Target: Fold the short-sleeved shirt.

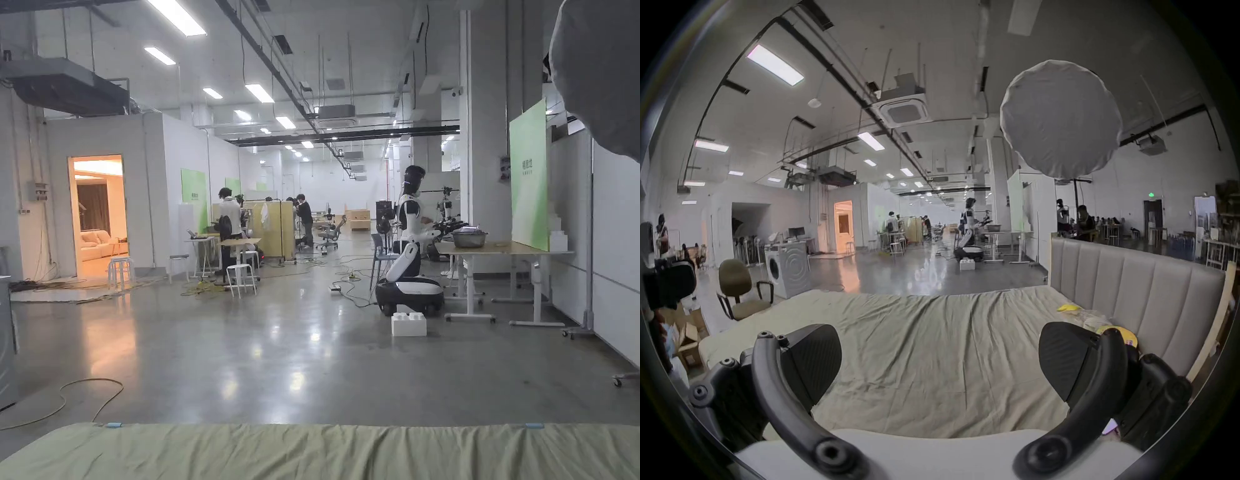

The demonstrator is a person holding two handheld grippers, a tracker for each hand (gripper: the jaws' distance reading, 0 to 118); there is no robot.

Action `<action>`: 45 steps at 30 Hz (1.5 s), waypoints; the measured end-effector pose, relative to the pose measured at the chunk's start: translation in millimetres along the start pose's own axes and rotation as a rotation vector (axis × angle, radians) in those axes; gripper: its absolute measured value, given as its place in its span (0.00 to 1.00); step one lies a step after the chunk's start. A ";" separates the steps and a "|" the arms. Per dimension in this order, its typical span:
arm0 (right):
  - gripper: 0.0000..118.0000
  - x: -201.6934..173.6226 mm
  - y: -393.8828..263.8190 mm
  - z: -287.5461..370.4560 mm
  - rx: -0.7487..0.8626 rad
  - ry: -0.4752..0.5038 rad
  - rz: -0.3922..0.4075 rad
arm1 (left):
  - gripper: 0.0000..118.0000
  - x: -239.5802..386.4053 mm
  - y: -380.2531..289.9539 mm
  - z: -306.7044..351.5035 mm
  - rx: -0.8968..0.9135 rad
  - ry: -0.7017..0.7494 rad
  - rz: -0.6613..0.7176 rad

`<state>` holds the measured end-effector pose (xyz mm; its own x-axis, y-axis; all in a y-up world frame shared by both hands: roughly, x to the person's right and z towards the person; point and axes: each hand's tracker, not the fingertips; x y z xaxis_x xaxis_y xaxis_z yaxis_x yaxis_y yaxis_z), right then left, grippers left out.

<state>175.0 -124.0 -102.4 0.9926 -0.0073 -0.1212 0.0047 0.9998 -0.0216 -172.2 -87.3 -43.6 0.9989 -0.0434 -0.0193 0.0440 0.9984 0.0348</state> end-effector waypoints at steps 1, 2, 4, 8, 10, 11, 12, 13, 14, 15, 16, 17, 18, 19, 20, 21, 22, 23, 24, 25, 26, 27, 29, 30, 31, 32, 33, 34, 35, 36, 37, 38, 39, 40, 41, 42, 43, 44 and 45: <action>1.00 2.8 -0.7 0.5 0.012 0.028 -0.001 | 1.00 -0.4 0.2 -1.5 -0.005 0.007 -0.003; 1.00 4.4 -3.8 -1.5 -0.032 0.058 -0.067 | 1.00 -1.4 0.1 -4.6 -0.011 0.005 0.005; 1.00 7.5 -2.2 -2.2 -0.039 0.052 -0.078 | 1.00 -4.8 -10.8 -4.4 -0.022 0.002 0.012; 1.00 11.4 -1.7 -4.1 -0.052 0.059 -0.098 | 1.00 -2.7 -16.8 -6.2 -0.031 0.019 -0.001; 1.00 12.4 -4.4 -6.7 -0.066 0.061 -0.119 | 1.00 -1.4 -15.3 -7.2 -0.035 0.016 -0.003; 1.00 12.5 -5.1 -6.9 -0.061 0.064 -0.119 | 1.00 0.0 -15.3 -8.0 -0.044 0.013 -0.008; 1.00 12.1 -5.8 -7.0 -0.059 0.068 -0.125 | 1.00 2.6 -15.8 -8.9 -0.035 0.024 -0.006; 1.00 11.5 -6.2 -6.9 -0.057 0.071 -0.127 | 1.00 4.2 -15.8 -9.5 -0.026 0.043 -0.005; 1.00 10.5 -6.3 -7.3 -0.054 0.074 -0.126 | 1.00 2.6 -14.9 -10.3 -0.016 0.088 -0.001; 1.00 9.7 -6.3 -7.5 -0.053 0.079 -0.122 | 1.00 2.7 -14.6 -12.1 -0.023 0.082 -0.004; 1.00 9.1 -6.4 -7.9 -0.054 0.083 -0.116 | 1.00 2.6 -14.6 -14.2 -0.032 0.071 -0.010; 1.00 8.4 -6.8 -8.7 -0.054 0.089 -0.111 | 1.00 2.9 -15.9 -16.4 -0.040 0.060 -0.022; 1.00 8.0 -8.6 -10.4 -0.055 0.090 -0.107 | 1.00 3.9 -17.2 -17.7 -0.042 0.060 -0.032; 1.00 7.2 -9.7 -12.0 -0.056 0.088 -0.105 | 1.00 4.9 -17.9 -19.5 -0.044 0.063 -0.038; 1.00 6.9 -11.1 -14.0 -0.058 0.087 -0.104 | 1.00 5.8 -19.3 -21.6 -0.050 0.068 -0.034; 1.00 6.9 -12.8 -16.4 -0.063 0.088 -0.104 | 1.00 5.6 -20.4 -22.9 -0.056 0.064 -0.031; 1.00 6.8 -14.6 -19.4 -0.072 0.092 -0.101 | 1.00 5.4 -22.5 -25.0 -0.071 0.047 -0.021; 1.00 6.0 -16.9 -21.6 -0.081 0.095 -0.095 | 1.00 3.8 -25.0 -27.0 -0.074 0.042 -0.017; 1.00 5.0 -18.9 -23.5 -0.088 0.096 -0.086 | 1.00 3.5 -27.1 -29.2 -0.079 0.037 -0.009; 1.00 4.2 -20.6 -25.2 -0.091 0.096 -0.079 | 1.00 3.5 -29.5 -32.2 -0.085 0.043 -0.003; 1.00 3.8 -22.3 -28.2 -0.098 0.101 -0.070 | 1.00 3.4 -31.9 -35.4 -0.089 0.046 0.001; 1.00 3.0 -24.2 -31.4 -0.106 0.103 -0.062 | 1.00 2.0 -34.7 -38.6 -0.094 0.048 0.008; 1.00 1.8 -28.6 -37.7 -0.120 0.101 -0.049 | 1.00 1.2 -39.9 -46.0 -0.116 0.047 0.020; 1.00 2.1 -31.3 -41.0 -0.125 0.098 -0.046 | 1.00 1.3 -42.5 -49.9 -0.126 0.051 0.025; 1.00 2.2 -33.2 -43.7 -0.132 0.096 -0.047 | 1.00 1.3 -45.2 -53.4 -0.135 0.053 0.028; 1.00 2.7 -35.0 -46.0 -0.138 0.096 -0.055 | 1.00 1.1 -46.7 -55.2 -0.137 0.053 0.029; 1.00 3.6 -36.6 -47.9 -0.145 0.102 -0.072 | 1.00 2.1 -49.1 -58.3 -0.151 0.043 0.023; 1.00 4.7 -38.3 -49.2 -0.153 0.111 -0.089 | 1.00 2.5 -50.8 -60.0 -0.157 0.041 0.020; 1.00 5.7 -39.6 -50.1 -0.159 0.119 -0.100 | 1.00 2.3 -53.2 -60.7 -0.165 0.037 0.008; 1.00 6.1 -40.7 -50.4 -0.164 0.125 -0.105 | 1.00 2.5 -54.1 -61.1 -0.174 0.032 -0.004; 1.00 5.6 -41.1 -49.6 -0.167 0.125 -0.104 | 1.00 2.7 -54.9 -61.2 -0.181 0.028 -0.014; 1.00 5.0 -42.4 -47.4 -0.167 0.123 -0.101 | 1.00 3.6 -54.7 -60.6 -0.186 0.024 -0.041; 1.00 4.3 -43.2 -45.2 -0.166 0.117 -0.094 | 1.00 3.0 -54.9 -58.6 -0.185 0.034 -0.048; 1.00 3.9 -43.3 -43.6 -0.167 0.111 -0.088 | 1.00 2.9 -54.0 -56.5 -0.186 0.038 -0.050; 1.00 4.0 -43.1 -41.9 -0.171 0.109 -0.084 | 1.00 2.5 -53.0 -53.7 -0.181 0.038 -0.043; 1.00 3.3 -42.7 -39.1 -0.173 0.111 -0.081 | 1.00 1.6 -51.9 -50.2 -0.176 0.037 -0.038; 1.00 3.3 -42.3 -37.2 -0.174 0.111 -0.079 | 1.00 1.3 -51.2 -47.3 -0.174 0.037 -0.036; 1.00 3.1 -41.3 -34.9 -0.175 0.108 -0.078 | 1.00 1.0 -50.3 -45.1 -0.167 0.028 -0.013; 1.00 3.2 -40.3 -32.2 -0.174 0.104 -0.076 | 1.00 1.2 -49.1 -41.7 -0.165 0.025 -0.008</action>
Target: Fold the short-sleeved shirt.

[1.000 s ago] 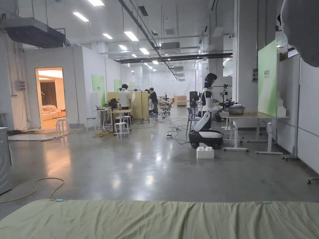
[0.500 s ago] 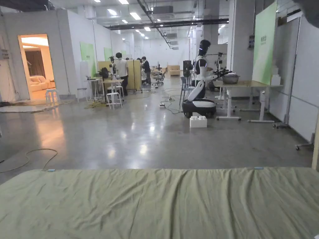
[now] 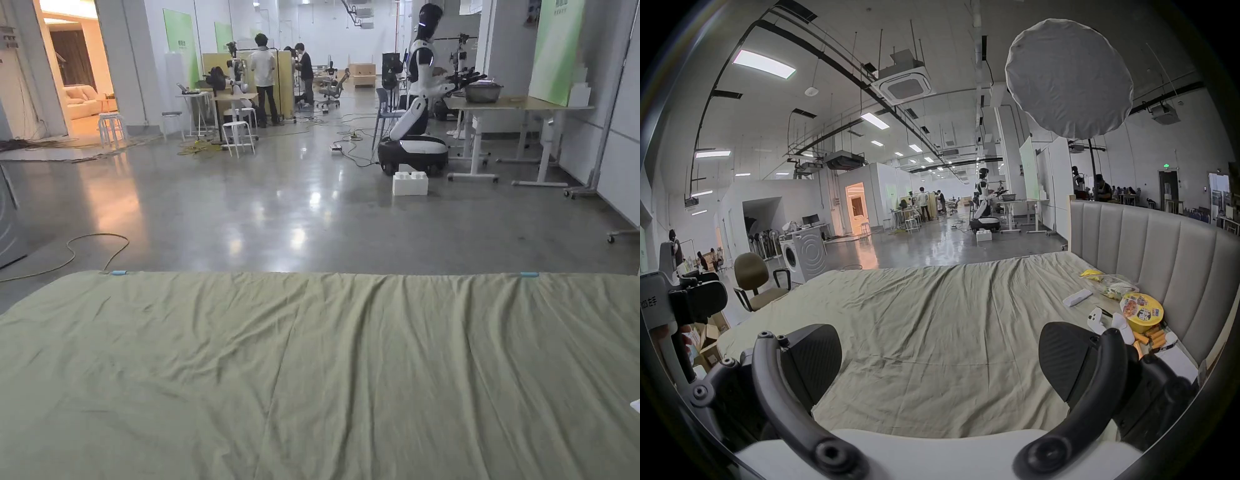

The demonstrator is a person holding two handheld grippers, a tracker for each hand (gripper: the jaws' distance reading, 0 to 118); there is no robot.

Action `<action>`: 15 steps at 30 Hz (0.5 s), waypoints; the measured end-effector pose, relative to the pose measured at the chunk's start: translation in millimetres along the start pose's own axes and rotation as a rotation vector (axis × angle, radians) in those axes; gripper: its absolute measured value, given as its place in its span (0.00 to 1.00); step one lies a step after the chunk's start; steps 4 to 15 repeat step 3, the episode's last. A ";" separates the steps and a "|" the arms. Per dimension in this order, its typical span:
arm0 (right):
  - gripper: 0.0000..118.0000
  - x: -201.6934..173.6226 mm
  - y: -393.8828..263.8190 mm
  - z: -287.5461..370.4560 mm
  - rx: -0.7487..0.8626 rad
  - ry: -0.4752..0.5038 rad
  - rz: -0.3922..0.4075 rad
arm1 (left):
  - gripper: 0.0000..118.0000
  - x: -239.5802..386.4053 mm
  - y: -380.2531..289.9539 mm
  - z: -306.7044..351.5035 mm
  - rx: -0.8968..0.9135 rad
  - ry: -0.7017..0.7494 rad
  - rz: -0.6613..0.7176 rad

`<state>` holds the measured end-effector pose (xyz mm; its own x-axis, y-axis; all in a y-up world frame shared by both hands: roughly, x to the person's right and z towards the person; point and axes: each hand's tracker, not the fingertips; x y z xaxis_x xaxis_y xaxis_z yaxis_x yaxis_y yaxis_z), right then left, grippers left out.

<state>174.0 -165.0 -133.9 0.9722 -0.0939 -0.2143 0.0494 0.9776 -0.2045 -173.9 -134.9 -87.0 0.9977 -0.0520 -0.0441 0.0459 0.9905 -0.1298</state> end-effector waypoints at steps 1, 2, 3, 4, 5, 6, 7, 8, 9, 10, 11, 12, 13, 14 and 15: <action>1.00 -0.1 0.5 3.2 0.003 -0.003 0.002 | 1.00 0.2 0.6 2.9 0.003 0.002 -0.001; 1.00 0.1 1.2 6.5 0.008 -0.004 0.005 | 1.00 0.4 1.5 6.2 0.006 0.004 -0.004; 1.00 0.3 2.1 9.5 0.011 -0.005 0.007 | 1.00 0.8 2.6 9.2 0.011 0.008 -0.010; 1.00 0.3 2.1 9.5 0.011 -0.005 0.007 | 1.00 0.8 2.6 9.2 0.011 0.008 -0.010; 1.00 0.3 2.1 9.5 0.011 -0.005 0.007 | 1.00 0.8 2.6 9.2 0.011 0.008 -0.010; 1.00 0.3 2.1 9.5 0.011 -0.005 0.007 | 1.00 0.8 2.6 9.2 0.011 0.008 -0.010; 1.00 0.3 2.1 9.5 0.011 -0.005 0.007 | 1.00 0.8 2.6 9.2 0.011 0.008 -0.010; 1.00 0.3 2.1 9.5 0.011 -0.005 0.007 | 1.00 0.8 2.6 9.2 0.011 0.008 -0.010; 1.00 0.3 2.1 9.5 0.011 -0.005 0.007 | 1.00 0.8 2.6 9.2 0.011 0.008 -0.010; 1.00 0.3 2.1 9.5 0.011 -0.005 0.007 | 1.00 0.8 2.6 9.2 0.011 0.008 -0.010; 1.00 0.3 2.1 9.5 0.011 -0.005 0.007 | 1.00 0.8 2.6 9.2 0.011 0.008 -0.010; 1.00 0.3 2.1 9.5 0.011 -0.005 0.007 | 1.00 0.8 2.6 9.2 0.011 0.008 -0.010; 1.00 0.3 2.1 9.5 0.011 -0.005 0.007 | 1.00 0.8 2.6 9.2 0.011 0.008 -0.010; 1.00 0.3 2.1 9.5 0.011 -0.005 0.007 | 1.00 0.8 2.6 9.2 0.011 0.008 -0.010; 1.00 0.3 2.1 9.5 0.011 -0.005 0.007 | 1.00 0.8 2.6 9.2 0.011 0.008 -0.010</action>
